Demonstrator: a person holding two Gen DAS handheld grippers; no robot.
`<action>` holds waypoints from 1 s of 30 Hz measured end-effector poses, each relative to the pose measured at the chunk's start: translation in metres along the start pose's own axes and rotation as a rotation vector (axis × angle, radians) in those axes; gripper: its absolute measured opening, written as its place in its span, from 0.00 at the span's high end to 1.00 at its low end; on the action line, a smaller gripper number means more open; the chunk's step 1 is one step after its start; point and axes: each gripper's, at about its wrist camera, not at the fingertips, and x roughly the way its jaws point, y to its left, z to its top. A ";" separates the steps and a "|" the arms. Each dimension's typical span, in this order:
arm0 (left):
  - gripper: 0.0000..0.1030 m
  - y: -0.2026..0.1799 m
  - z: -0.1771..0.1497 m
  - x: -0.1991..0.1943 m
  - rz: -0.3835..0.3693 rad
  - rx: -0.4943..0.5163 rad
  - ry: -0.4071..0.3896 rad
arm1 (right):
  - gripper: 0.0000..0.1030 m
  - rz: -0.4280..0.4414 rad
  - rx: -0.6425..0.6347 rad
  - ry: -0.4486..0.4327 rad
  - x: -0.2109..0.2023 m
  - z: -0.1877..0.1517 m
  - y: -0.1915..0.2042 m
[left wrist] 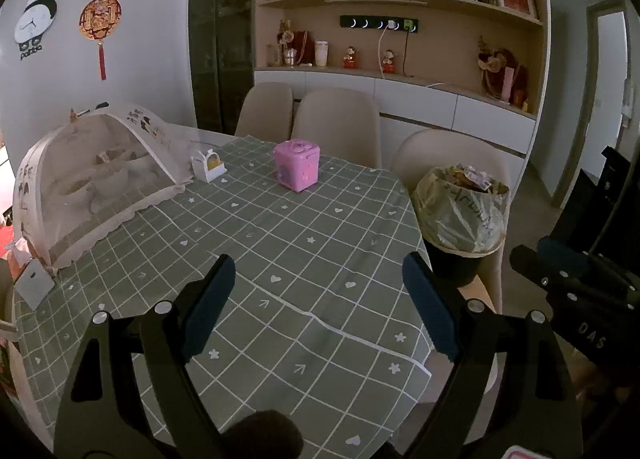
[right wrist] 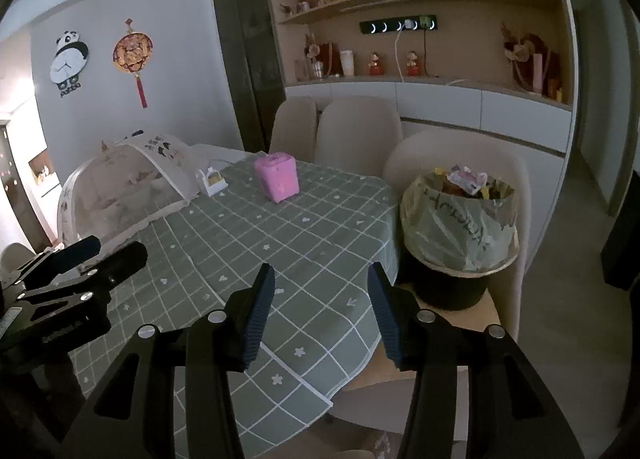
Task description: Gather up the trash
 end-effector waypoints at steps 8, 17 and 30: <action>0.21 0.000 0.000 -0.005 -0.006 0.003 -0.011 | 0.55 -0.003 -0.002 -0.015 -0.005 0.004 0.000; 0.21 -0.002 0.000 -0.006 -0.012 0.000 -0.008 | 0.55 -0.005 -0.003 -0.015 -0.005 0.005 -0.001; 0.21 -0.010 0.000 -0.005 -0.031 -0.001 -0.003 | 0.55 -0.021 0.013 -0.019 -0.009 0.003 -0.011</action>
